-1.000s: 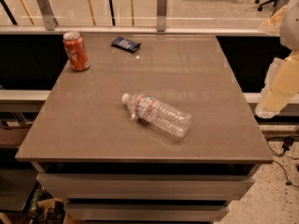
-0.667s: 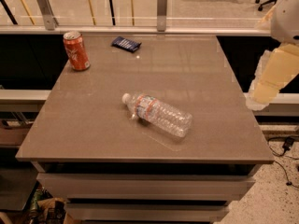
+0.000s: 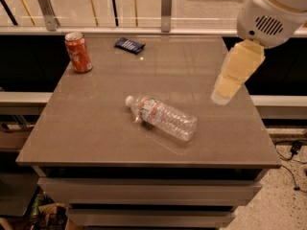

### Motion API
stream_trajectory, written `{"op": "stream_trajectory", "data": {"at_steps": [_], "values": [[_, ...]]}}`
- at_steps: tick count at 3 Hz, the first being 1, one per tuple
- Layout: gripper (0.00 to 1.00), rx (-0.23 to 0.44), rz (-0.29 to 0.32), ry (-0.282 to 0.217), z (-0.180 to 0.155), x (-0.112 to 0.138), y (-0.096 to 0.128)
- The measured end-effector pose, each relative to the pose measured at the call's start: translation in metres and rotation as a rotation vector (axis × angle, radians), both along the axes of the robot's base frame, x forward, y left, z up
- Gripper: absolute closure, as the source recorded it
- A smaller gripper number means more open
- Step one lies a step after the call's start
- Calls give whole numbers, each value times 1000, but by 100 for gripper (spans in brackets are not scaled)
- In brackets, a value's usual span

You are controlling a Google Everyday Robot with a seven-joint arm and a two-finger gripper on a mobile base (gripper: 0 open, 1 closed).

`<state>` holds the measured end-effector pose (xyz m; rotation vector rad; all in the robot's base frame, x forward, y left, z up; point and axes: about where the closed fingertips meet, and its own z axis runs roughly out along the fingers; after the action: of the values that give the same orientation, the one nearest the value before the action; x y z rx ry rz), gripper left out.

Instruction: Move water bottle near rxbar blueberry

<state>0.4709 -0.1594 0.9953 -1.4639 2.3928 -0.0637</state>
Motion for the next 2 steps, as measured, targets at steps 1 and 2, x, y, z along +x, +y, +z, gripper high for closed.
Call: {"op": "stream_trajectory", "data": {"at_steps": [1,2], "values": [[0,23,-39,14,-9,0,24],[0,39,-70,19,-26,4,47]]}}
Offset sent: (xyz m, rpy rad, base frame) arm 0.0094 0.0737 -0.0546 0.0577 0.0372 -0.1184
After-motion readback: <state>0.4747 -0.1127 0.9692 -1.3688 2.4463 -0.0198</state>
